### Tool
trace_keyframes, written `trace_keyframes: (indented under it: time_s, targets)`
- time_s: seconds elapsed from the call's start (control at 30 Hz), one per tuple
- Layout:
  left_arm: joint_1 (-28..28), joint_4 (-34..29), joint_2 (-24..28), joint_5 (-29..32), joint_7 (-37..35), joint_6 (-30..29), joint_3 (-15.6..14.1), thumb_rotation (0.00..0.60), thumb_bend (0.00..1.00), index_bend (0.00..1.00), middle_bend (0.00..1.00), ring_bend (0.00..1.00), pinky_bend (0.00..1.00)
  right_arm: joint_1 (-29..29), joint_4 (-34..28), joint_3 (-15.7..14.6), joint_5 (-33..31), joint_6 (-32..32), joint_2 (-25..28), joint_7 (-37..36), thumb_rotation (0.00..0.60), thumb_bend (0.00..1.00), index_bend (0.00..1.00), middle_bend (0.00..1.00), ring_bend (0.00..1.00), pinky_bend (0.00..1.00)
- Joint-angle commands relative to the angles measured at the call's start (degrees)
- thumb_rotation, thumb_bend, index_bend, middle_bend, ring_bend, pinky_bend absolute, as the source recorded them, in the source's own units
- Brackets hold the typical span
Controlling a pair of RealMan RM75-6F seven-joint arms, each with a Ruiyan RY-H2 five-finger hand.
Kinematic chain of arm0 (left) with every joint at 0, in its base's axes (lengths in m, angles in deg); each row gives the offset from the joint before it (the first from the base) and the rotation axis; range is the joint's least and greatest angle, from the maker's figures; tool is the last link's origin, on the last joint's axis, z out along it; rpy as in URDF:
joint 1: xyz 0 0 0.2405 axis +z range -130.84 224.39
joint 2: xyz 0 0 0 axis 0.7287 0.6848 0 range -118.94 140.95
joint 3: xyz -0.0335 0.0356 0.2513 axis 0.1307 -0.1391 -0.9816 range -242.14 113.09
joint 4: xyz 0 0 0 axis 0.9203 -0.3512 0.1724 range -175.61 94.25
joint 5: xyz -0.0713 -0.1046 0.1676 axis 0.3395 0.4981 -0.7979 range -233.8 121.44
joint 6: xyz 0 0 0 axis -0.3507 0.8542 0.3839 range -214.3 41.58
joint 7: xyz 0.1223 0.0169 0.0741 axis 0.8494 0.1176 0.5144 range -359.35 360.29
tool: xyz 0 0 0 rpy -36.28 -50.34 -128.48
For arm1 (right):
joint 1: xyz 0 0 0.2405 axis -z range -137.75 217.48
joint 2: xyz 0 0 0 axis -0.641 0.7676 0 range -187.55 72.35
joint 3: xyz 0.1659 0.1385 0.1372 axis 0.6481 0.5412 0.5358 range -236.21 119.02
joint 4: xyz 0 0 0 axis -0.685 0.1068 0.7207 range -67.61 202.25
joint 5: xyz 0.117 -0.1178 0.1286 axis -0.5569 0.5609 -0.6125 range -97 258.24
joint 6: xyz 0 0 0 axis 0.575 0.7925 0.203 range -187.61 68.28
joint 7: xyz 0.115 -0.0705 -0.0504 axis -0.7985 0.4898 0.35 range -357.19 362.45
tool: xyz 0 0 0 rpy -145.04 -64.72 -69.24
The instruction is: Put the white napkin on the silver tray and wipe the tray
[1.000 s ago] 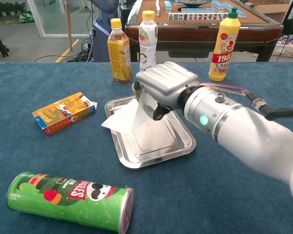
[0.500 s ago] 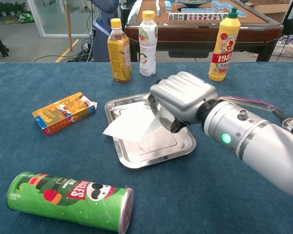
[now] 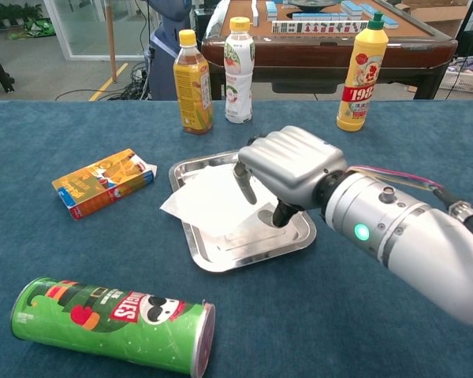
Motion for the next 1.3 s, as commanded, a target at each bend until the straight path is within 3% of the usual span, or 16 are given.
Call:
trace_keyframes:
  time_s: [0.03, 0.6, 0.8, 0.87, 0.93, 1.07, 1.2, 1.3]
  targets:
    - [-0.03, 0.04, -0.04, -0.06, -0.05, -0.04, 0.03, 0.600, 0.27, 0.20, 0.12, 0.12, 0.00, -0.18, 0.79, 0.22, 0.23, 0.47, -0.77, -0.39, 0.600, 0.26, 0.55, 0.32, 0.14, 0.33]
    - [0.86, 0.33, 0.42, 0.42, -0.67, -0.92, -0.08, 0.600, 0.27, 0.20, 0.12, 0.12, 0.00, -1.68, 4.32, 2.46, 0.20, 3.20, -4.71, -2.29, 0.600, 0.22, 0.54, 0.31, 0.14, 0.33]
    - [1.22, 0.50, 0.69, 0.60, -1.00, -1.25, -0.10, 0.600, 0.27, 0.20, 0.12, 0.12, 0.00, -2.53, 4.25, 4.68, 0.04, 3.99, -3.37, -3.27, 0.600, 0.24, 0.48, 0.31, 0.14, 0.33]
    - [1.22, 0.56, 0.71, 0.56, -1.11, -1.22, -0.12, 0.600, 0.27, 0.20, 0.12, 0.12, 0.00, -3.03, 3.12, 5.74, -1.05, 5.28, -1.84, -3.54, 0.600, 0.34, 0.43, 0.31, 0.15, 0.33]
    - [1.21, 0.60, 0.64, 0.49, -1.17, -1.26, -0.08, 0.600, 0.27, 0.20, 0.12, 0.12, 0.00, -3.71, 2.10, 6.46, -1.23, 6.03, -0.17, -3.12, 0.600, 0.54, 0.40, 0.32, 0.18, 0.33]
    - [1.19, 0.58, 0.61, 0.37, -0.99, -1.17, -0.14, 0.600, 0.27, 0.20, 0.12, 0.12, 0.00, -5.20, 0.16, 6.99, -1.56, 7.68, 3.03, -1.33, 0.600, 0.84, 0.35, 0.44, 0.38, 0.34]
    - [1.30, 0.43, 0.67, 0.30, -0.90, -1.37, -0.12, 0.600, 0.27, 0.20, 0.12, 0.12, 0.00, -7.39, -2.37, 7.52, -5.35, 11.47, 6.93, 1.11, 0.600, 0.98, 0.30, 0.57, 0.52, 0.35]
    - [1.36, 0.30, 0.70, 0.27, -0.73, -1.41, -0.17, 0.600, 0.27, 0.20, 0.12, 0.12, 0.00, -8.70, -3.52, 7.62, -8.83, 13.38, 8.48, 2.08, 0.600, 1.00, 0.30, 0.57, 0.53, 0.36]
